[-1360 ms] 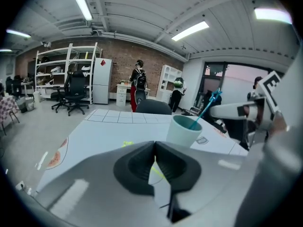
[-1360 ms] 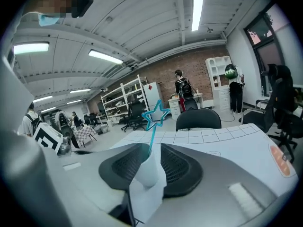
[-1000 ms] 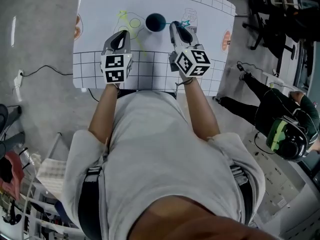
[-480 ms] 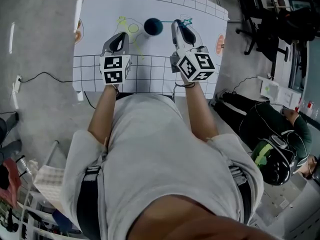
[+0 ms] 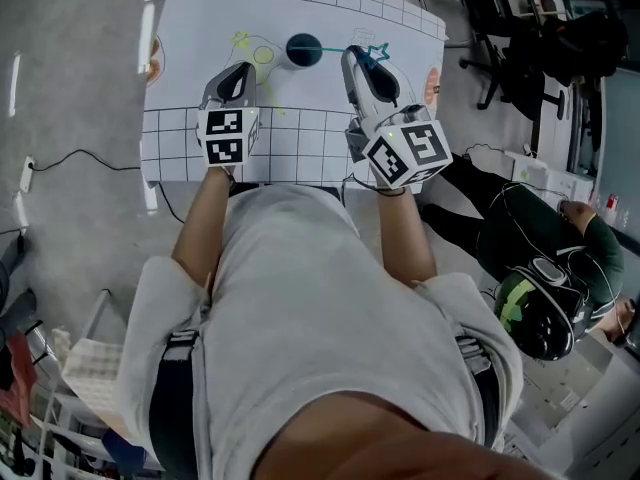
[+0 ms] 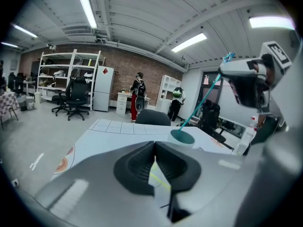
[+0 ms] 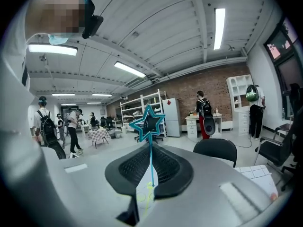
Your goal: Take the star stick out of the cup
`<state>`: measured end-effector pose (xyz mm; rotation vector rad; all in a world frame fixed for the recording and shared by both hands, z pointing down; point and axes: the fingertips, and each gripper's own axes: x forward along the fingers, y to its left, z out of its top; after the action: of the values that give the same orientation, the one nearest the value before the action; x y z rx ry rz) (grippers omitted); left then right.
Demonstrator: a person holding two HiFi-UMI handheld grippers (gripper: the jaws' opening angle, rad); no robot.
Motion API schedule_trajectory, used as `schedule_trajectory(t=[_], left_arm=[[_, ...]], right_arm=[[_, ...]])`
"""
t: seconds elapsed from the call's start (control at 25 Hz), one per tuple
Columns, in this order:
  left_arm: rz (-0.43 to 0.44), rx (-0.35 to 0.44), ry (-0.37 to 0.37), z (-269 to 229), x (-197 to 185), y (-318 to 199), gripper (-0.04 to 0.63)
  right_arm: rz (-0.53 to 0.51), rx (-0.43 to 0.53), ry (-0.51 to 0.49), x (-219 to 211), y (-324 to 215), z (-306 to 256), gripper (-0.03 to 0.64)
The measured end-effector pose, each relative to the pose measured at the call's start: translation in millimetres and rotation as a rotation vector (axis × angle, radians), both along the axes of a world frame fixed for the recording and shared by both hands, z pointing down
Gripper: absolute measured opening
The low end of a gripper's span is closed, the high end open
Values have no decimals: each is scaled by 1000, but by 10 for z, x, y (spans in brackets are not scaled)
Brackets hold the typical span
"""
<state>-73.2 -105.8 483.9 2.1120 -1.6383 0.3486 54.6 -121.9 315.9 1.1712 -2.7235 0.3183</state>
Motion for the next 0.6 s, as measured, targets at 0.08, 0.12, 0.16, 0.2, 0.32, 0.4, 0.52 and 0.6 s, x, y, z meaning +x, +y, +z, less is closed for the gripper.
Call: schedule_trajectory(t=[0.08, 0.12, 0.16, 0.2, 0.32, 0.4, 0.52, 0.6], left_arm=[[-5, -10, 4, 48, -34, 51, 4], [-8, -18, 6, 81, -55, 87, 4], [-11, -26, 8, 113, -77, 124, 4], [-16, -33, 10, 141, -100, 158, 3], [-29, -49, 14, 215, -176, 232, 3], [-40, -62, 16, 275, -229, 286, 4], [-59, -78, 23, 340, -297, 361, 4], [-71, -88, 26, 368, -344, 390, 4]], right_arm=[[-39, -39, 39, -107, 112, 99, 15], [-57, -70, 71, -157, 169, 187, 14], [-79, -108, 109, -204, 225, 291, 14], [-105, -150, 147, -252, 279, 400, 14], [-188, -254, 237, -399, 410, 675, 14], [-232, -300, 291, -489, 484, 837, 14], [-309, -369, 377, -624, 619, 1078, 14], [-358, -413, 431, -703, 695, 1228, 14]])
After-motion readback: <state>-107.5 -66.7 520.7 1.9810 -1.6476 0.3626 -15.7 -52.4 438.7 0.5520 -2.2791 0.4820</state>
